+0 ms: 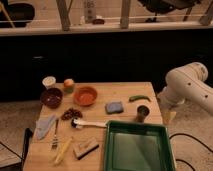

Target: Wipe red bowl with sponge

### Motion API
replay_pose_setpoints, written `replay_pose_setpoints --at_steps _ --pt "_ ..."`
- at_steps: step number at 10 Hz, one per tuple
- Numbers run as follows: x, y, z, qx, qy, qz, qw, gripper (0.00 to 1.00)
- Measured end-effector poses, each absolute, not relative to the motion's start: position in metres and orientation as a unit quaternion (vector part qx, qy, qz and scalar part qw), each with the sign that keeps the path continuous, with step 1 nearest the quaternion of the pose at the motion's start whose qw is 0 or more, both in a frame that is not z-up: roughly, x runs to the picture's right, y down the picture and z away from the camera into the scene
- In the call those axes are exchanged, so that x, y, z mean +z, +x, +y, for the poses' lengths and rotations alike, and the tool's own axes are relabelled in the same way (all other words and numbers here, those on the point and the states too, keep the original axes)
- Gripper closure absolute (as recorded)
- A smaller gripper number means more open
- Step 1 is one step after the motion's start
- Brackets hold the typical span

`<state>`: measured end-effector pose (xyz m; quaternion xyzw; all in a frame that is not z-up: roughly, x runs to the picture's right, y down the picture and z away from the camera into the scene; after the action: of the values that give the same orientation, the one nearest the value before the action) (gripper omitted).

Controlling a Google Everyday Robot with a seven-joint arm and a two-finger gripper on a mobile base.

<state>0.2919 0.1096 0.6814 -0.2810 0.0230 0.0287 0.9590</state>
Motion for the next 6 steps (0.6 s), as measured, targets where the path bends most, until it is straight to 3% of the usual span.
replay_pose_setpoints --at_steps 6 --pt "0.702 0.261 0.109 0.005 -0.277 0.018 0.961 0.2"
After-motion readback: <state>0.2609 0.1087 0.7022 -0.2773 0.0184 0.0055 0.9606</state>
